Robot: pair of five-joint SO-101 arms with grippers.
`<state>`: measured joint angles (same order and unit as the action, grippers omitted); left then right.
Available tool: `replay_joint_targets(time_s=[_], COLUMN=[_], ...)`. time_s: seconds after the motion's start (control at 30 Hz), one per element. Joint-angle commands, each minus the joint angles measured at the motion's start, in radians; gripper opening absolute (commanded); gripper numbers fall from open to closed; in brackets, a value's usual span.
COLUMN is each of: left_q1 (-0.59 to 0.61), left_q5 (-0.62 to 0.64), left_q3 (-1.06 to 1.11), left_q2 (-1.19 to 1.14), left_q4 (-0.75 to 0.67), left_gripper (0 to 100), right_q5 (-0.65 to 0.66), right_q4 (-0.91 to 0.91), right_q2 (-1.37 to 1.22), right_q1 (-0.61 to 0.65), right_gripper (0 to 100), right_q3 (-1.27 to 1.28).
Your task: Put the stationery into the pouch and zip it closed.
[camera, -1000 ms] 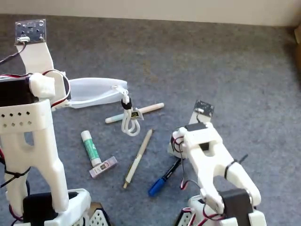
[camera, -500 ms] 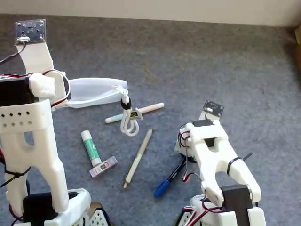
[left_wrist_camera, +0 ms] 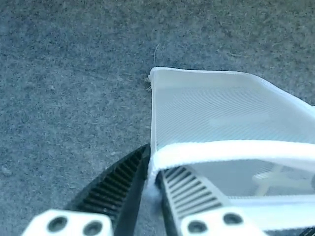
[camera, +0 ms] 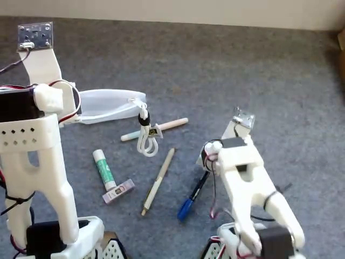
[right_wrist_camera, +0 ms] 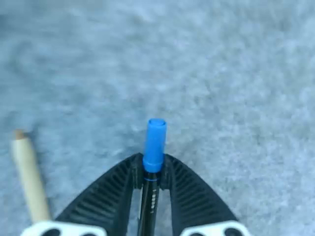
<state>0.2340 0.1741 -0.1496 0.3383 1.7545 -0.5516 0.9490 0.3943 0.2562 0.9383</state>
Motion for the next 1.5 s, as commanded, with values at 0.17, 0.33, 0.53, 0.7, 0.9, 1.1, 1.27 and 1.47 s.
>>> replay_joint_targets(time_s=[0.17, 0.33, 0.53, 0.7, 0.9, 1.1, 1.27, 1.47], left_q1=[0.007, 0.007, 0.007, 0.007, 0.007, 0.007, 0.007, 0.007], left_q5=[-0.009, -0.009, -0.009, -0.009, -0.009, -0.009, -0.009, -0.009], left_q3=[0.025, 0.025, 0.025, 0.025, 0.025, 0.027, 0.027, 0.027], left_q2=[0.012, 0.012, 0.012, 0.012, 0.012, 0.012, 0.012, 0.012], left_q4=[0.006, 0.006, 0.006, 0.006, 0.006, 0.006, 0.006, 0.006], left_gripper=[1, 1, 1, 1, 1, 1, 1, 1], right_q5=[0.002, 0.002, 0.071, 0.12, 0.123, 0.123, 0.17, 0.199], right_q4=[-0.012, -0.01, -0.01, -0.012, -0.012, -0.013, -0.016, -0.018], right_q2=[0.226, 0.311, 0.493, 0.645, 0.743, 0.789, 0.831, 0.9], right_q1=[-0.002, -0.002, -0.002, -0.002, -0.001, -0.001, -0.001, -0.001], right_gripper=[0.5, 0.5, 0.5, 0.5, 0.5, 0.5, 0.5, 0.5], right_q3=[0.067, 0.114, 0.162, 0.202, 0.217, 0.209, 0.209, 0.209])
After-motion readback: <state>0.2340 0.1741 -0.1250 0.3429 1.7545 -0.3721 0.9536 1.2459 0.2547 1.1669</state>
